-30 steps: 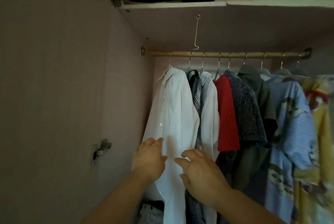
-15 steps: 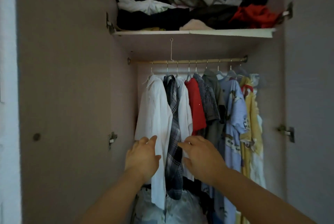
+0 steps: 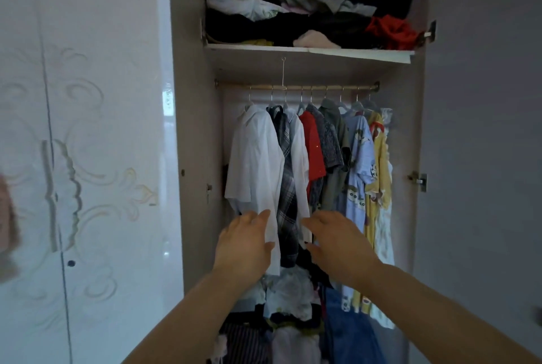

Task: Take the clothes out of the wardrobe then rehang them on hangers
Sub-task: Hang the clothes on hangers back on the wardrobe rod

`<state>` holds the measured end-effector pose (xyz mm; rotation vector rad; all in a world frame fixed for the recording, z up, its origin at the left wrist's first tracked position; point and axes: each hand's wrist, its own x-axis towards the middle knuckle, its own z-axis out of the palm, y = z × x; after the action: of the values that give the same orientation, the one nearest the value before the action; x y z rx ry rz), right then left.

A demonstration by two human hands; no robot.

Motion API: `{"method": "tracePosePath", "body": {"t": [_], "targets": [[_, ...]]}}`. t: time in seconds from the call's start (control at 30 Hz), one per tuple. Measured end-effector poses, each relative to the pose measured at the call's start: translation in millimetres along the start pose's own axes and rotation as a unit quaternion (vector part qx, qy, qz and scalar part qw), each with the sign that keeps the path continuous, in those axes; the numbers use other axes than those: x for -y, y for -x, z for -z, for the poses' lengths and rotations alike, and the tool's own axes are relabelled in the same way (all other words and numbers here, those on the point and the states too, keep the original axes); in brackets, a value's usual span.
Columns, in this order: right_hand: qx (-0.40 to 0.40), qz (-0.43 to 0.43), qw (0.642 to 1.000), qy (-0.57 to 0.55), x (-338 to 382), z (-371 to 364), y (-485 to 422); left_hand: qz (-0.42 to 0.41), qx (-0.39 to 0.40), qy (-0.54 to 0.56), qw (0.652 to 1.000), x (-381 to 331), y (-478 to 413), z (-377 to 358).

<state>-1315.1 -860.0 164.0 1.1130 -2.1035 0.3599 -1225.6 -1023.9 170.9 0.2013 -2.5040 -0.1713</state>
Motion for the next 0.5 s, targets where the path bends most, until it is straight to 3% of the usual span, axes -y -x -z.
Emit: {"method": "tracePosePath", "body": {"t": [0.2,0.33,0.5], "targets": [[-0.066,0.051,0.996,0.017,28.0,26.2,5.9,-0.021,-0.066,-0.013,0.998,-0.4,35.3,29.1],[-0.100,0.057,0.993,0.031,37.1,40.0,7.9,-0.083,-0.182,-0.048,0.979,4.3,50.1,46.2],[-0.150,0.056,0.987,0.019,57.5,54.4,4.1,-0.056,-0.294,-0.034,0.954,12.1,55.5,65.4]]}}
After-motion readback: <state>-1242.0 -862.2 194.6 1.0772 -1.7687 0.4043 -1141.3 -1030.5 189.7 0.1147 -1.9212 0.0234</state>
